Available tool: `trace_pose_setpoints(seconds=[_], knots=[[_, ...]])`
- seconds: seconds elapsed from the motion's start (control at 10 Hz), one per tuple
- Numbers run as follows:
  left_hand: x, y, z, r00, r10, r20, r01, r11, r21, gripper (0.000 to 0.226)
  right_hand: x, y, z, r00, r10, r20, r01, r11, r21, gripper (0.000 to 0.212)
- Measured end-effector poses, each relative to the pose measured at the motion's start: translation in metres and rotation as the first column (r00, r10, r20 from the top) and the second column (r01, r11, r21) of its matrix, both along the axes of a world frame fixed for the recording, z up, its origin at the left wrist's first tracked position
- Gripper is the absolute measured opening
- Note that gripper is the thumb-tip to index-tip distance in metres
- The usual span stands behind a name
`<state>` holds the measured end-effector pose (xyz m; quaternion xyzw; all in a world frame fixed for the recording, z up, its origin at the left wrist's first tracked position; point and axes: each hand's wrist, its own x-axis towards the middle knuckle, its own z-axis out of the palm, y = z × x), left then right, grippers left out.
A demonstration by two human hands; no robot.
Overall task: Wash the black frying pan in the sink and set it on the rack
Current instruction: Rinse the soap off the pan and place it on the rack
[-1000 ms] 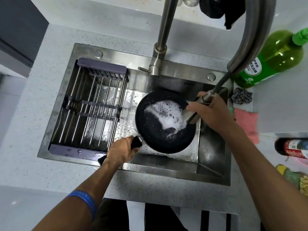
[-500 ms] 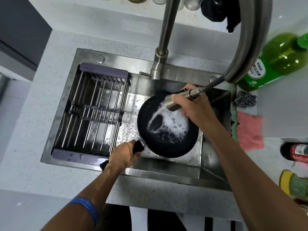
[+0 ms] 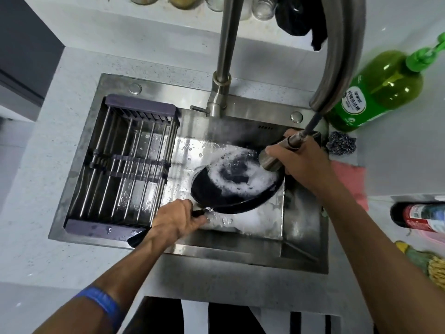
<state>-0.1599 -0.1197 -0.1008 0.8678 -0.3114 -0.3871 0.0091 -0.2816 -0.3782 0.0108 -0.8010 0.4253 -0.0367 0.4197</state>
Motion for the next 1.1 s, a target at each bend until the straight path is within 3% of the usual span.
trace_pose_setpoints(seconds=[0.1,0.2,0.3,0.4,0.5,0.6,0.7,0.8,0.9,1.0,1.1], knots=[[0.009,0.002,0.003,0.992,-0.042,-0.119,0.037,0.999,-0.038,0.057,0.003,0.001,0.000,1.000,-0.007,0.011,0.007,1.000,0.027,0.037],[0.012,0.006,0.004,0.927,0.080,-0.367,-0.116,0.990,-0.077,0.056,0.006,0.006,0.001,0.997,-0.048,0.055,0.042,0.994,0.102,0.035],[0.007,0.003,0.011,0.899,0.102,-0.425,-0.168,0.978,-0.121,0.048,0.009,0.011,0.005,0.996,-0.071,0.045,0.067,0.994,0.086,0.034],[0.007,0.006,0.014,0.632,0.400,-0.663,-0.542,0.840,-0.010,0.025,0.015,0.020,0.015,0.993,-0.096,0.075,0.094,0.995,0.028,0.034],[0.011,0.004,0.012,0.462,0.470,-0.752,-0.658,0.750,0.065,0.032,0.019,0.026,0.025,0.985,-0.111,0.130,0.110,0.994,0.012,0.031],[0.011,0.009,0.007,0.314,0.544,-0.778,-0.794,0.600,0.100,0.032,0.019,0.038,0.040,0.956,-0.146,0.253,0.188,0.970,-0.152,0.035],[0.007,0.011,0.011,0.325,0.597,-0.733,-0.828,0.554,0.085,0.015,0.018,0.035,0.051,0.943,-0.166,0.289,0.238,0.942,-0.235,0.038],[0.001,0.024,-0.005,0.605,0.464,-0.647,-0.641,0.766,-0.051,0.021,0.002,0.040,0.051,0.919,-0.164,0.358,0.262,0.934,-0.244,0.026],[-0.001,0.024,-0.004,0.699,0.364,-0.616,-0.530,0.842,-0.103,0.029,-0.023,0.043,0.035,0.853,-0.225,0.471,0.314,0.942,-0.119,0.017],[-0.006,0.024,-0.001,0.704,0.418,-0.574,-0.531,0.847,-0.034,0.046,-0.049,0.091,-0.041,0.864,-0.414,0.286,0.430,0.903,0.009,0.024],[-0.015,0.024,-0.002,0.691,0.445,-0.570,-0.513,0.857,0.047,0.059,-0.032,0.121,-0.078,0.954,-0.300,-0.027,0.299,0.954,-0.026,0.056]])
